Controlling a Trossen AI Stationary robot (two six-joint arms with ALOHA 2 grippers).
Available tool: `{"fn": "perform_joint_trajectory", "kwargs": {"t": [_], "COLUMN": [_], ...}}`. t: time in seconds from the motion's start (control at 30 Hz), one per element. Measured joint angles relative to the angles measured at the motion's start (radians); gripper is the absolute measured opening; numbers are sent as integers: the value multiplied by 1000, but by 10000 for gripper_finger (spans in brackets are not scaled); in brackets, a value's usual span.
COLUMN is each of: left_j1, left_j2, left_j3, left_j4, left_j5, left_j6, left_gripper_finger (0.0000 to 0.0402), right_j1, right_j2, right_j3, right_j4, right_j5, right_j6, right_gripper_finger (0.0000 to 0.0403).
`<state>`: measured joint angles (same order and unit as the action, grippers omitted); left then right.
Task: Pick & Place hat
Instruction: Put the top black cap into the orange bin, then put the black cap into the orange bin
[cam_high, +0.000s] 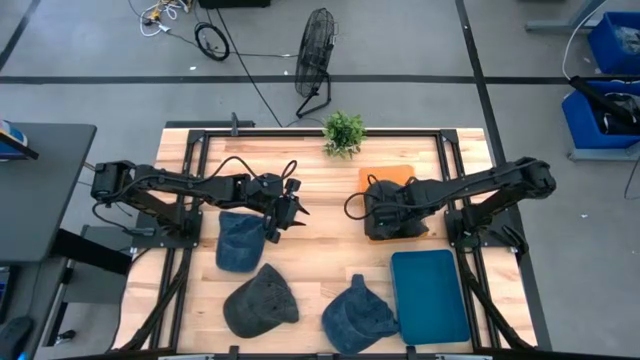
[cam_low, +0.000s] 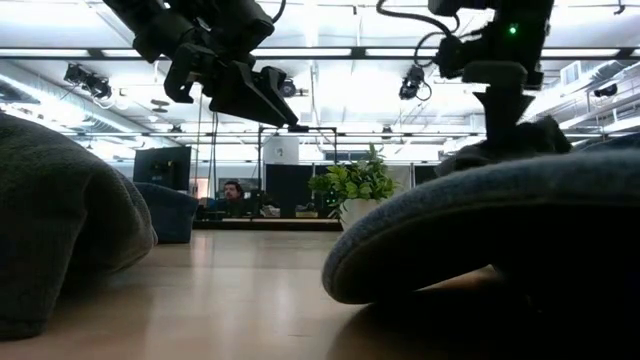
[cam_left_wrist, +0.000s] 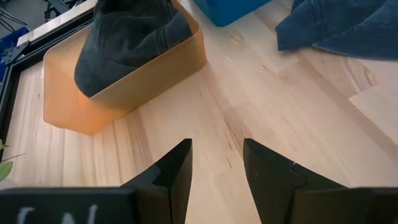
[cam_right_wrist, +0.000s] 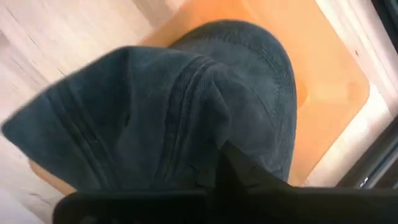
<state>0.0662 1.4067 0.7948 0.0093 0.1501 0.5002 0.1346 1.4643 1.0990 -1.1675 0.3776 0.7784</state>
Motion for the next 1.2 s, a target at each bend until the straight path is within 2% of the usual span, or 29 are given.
{"fn": "perform_joint_trajectory", "kwargs": {"t": [0.37, 0.5, 0.7, 0.9, 1.1, 1.2], "left_j1": [0, 0, 0, -10, -52, -92], "left_j2": [0, 0, 0, -4, -101, -169], "left_j3": [0, 0, 0, 0, 0, 0], "left_j4": [1, 1, 1, -13, -169, -257], "left_j5": [0, 0, 0, 0, 10, 118], "left_j6": [0, 0, 0, 2, -33, -120], "left_gripper_finger": [145, 145, 145, 144, 144, 144], "right_j1": [0, 0, 1, 0, -2, -4], "right_j2": [0, 0, 0, 1, 2, 4], "right_j3": [2, 61, 192, 220, 173, 155], "right_j4": [4, -35, -54, 159, 395, 444], "right_j5": [-5, -36, -77, -47, -46, -46], "right_j6": [-85, -158, -166, -295, -411, -457], "right_gripper_finger": [87, 117, 143, 148, 149, 149]}}
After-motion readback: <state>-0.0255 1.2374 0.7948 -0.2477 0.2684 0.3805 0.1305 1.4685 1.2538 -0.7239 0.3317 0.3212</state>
